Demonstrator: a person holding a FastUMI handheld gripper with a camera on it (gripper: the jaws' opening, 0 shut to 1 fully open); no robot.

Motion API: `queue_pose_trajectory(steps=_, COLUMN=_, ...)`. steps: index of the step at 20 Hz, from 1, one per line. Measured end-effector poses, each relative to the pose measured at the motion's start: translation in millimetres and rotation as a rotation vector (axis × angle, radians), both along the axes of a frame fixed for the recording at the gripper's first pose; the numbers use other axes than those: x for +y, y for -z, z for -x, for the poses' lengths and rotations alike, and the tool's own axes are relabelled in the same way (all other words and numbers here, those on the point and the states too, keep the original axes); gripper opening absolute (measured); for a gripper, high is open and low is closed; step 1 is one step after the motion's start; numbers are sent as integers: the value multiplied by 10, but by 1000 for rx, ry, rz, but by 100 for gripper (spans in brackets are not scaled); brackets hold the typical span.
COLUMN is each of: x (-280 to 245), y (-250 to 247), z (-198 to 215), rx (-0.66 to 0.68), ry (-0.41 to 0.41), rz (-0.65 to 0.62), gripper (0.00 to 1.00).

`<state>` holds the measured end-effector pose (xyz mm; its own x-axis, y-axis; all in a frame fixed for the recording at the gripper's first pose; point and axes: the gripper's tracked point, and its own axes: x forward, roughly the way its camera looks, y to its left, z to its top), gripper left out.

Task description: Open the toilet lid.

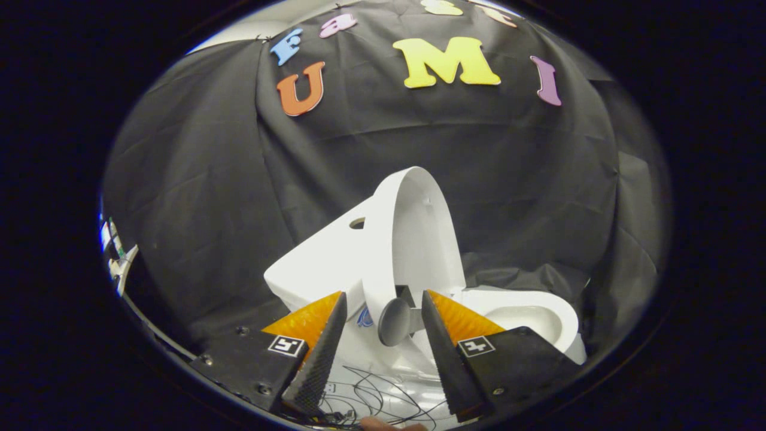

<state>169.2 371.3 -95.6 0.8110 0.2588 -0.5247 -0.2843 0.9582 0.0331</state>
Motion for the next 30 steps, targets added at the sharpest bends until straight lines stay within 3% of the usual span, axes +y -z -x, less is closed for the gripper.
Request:
queue_pose_trajectory(steps=9, x=-419, y=-153, z=111, rx=-22, ry=28, rz=-29, gripper=80)
queue_pose_trajectory(steps=13, x=-772, y=-201, z=120, rx=-38, ry=95, rz=36, gripper=96)
queue_pose_trajectory(steps=22, x=-1469, y=-438, z=252, rx=-131, ry=173, rz=162, gripper=96)
queue_pose_trajectory(steps=30, x=-2072, y=-624, z=478, rx=-169, ry=233, rz=125, gripper=96)
